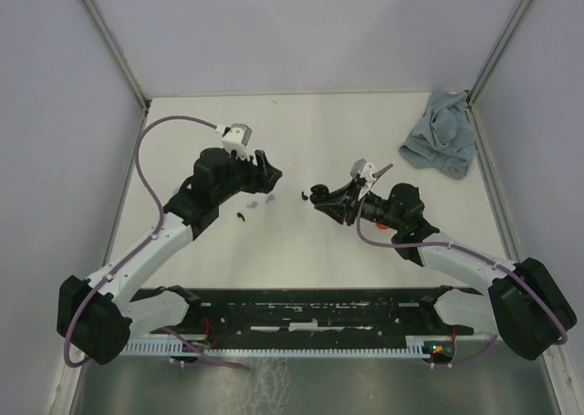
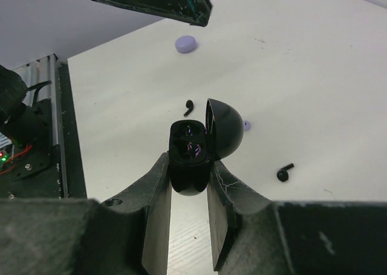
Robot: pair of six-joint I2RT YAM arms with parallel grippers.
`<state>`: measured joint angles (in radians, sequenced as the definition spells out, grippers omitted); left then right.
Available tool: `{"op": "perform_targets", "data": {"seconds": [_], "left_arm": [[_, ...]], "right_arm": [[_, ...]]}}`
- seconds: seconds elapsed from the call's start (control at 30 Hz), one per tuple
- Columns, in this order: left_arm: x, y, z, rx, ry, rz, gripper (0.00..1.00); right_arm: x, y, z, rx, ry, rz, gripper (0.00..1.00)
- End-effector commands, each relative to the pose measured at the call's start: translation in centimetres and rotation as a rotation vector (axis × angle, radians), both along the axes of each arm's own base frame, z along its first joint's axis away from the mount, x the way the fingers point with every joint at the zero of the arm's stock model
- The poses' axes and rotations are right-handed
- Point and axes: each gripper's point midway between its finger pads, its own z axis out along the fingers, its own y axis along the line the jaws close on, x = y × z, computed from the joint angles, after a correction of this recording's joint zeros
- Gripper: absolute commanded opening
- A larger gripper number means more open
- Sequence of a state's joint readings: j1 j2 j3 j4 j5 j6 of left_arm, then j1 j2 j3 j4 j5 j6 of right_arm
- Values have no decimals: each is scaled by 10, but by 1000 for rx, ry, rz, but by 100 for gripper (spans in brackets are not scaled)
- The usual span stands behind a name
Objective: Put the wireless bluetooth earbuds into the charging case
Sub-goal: Open the charging case, then pick up the earbud from the center of the board.
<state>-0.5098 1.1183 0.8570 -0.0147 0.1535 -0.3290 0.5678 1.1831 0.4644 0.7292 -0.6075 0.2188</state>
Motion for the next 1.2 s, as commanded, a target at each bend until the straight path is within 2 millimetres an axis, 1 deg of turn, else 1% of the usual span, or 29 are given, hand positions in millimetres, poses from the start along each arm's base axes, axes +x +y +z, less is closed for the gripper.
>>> {"op": "perform_targets", "data": {"seconds": [0.0, 0.1, 0.27, 0.4, 0.53, 0.67, 0.9, 0.93, 1.0, 1.17], "left_arm": [[6, 64, -50, 146, 183, 362, 71], [1, 86, -81, 226, 273, 475, 71], [-8, 108, -116, 315, 400, 603, 71], [-13, 117, -139, 379, 478, 661, 71], [-14, 121, -162, 420, 534, 681, 69], [-8, 118, -176, 428, 577, 673, 63], [-1, 114, -193, 438, 604, 653, 51], [1, 113, -197, 441, 609, 645, 48], [3, 111, -201, 438, 614, 638, 47], [7, 104, -205, 424, 622, 622, 46]], "right_arm": [[9, -15, -7, -35, -25, -108, 6], [11, -20, -13, -40, -25, -142, 7], [17, -23, -22, -55, -12, -183, 7], [17, -24, -24, -65, -16, -190, 7], [18, -24, -26, -74, -21, -200, 7], [19, -24, -28, -81, -25, -203, 7], [18, -21, -30, -92, -26, -198, 7], [17, -20, -31, -98, -26, -195, 7], [17, -19, -31, -101, -27, -190, 7], [16, -17, -34, -113, -27, -183, 7]]}}
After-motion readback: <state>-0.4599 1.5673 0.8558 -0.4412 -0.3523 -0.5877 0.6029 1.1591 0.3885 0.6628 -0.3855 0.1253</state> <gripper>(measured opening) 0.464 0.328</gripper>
